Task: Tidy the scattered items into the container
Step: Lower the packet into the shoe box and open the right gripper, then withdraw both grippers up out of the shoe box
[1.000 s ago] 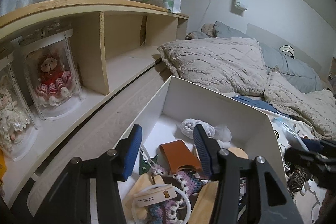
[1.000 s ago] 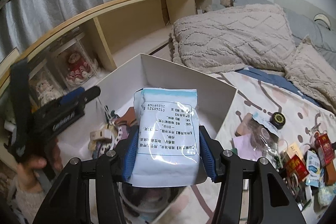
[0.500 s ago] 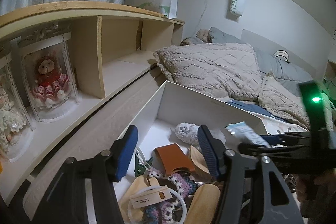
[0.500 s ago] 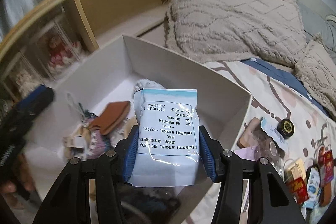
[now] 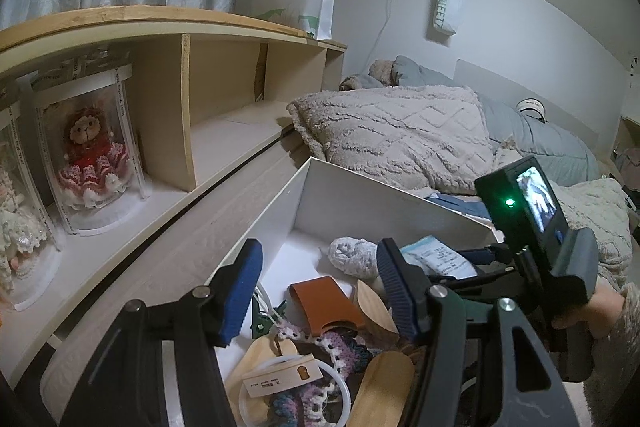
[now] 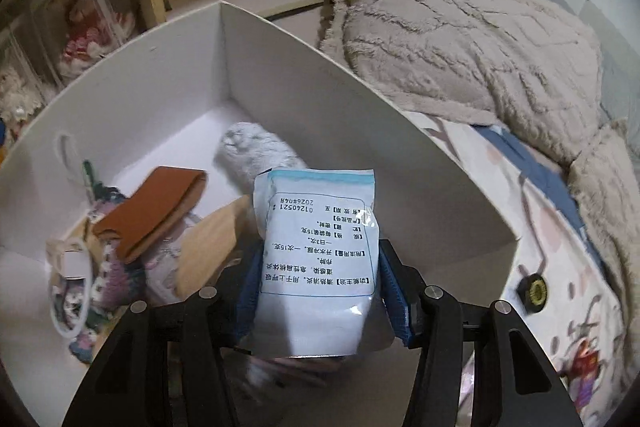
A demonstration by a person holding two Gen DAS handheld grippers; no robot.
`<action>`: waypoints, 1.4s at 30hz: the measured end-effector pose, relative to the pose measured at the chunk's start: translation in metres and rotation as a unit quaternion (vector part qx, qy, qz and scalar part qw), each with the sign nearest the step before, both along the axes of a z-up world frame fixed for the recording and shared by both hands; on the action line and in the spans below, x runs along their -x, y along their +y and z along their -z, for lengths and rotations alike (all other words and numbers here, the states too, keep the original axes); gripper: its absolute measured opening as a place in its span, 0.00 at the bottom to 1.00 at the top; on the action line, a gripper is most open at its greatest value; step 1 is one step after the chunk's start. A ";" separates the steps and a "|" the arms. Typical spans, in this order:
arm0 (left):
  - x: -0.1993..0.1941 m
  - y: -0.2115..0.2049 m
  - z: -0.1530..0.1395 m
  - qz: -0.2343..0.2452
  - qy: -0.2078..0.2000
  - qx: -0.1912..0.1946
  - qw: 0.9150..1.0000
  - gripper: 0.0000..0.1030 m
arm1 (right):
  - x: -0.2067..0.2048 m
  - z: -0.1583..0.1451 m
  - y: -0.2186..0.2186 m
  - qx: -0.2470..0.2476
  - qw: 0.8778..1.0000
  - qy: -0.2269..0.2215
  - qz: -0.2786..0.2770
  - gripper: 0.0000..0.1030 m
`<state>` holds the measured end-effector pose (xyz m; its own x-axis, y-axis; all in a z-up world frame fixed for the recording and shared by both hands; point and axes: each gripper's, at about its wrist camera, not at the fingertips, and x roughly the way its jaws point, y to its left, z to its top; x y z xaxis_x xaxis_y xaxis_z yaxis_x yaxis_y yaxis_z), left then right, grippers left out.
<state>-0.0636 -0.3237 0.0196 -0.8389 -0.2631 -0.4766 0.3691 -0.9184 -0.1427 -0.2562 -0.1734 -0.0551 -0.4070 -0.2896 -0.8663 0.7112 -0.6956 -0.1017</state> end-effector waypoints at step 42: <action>-0.012 0.032 -0.020 0.008 0.017 0.025 1.000 1.00 | -0.070 -0.063 0.100 0.197 0.976 0.051 0.076 1.00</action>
<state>-0.0518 -0.2921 0.0396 -0.8586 -0.2715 -0.4348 0.3493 -0.9307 -0.1086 -0.1862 -0.0734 0.0077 -0.5499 -0.5220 -0.6520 0.5976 -0.7913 0.1295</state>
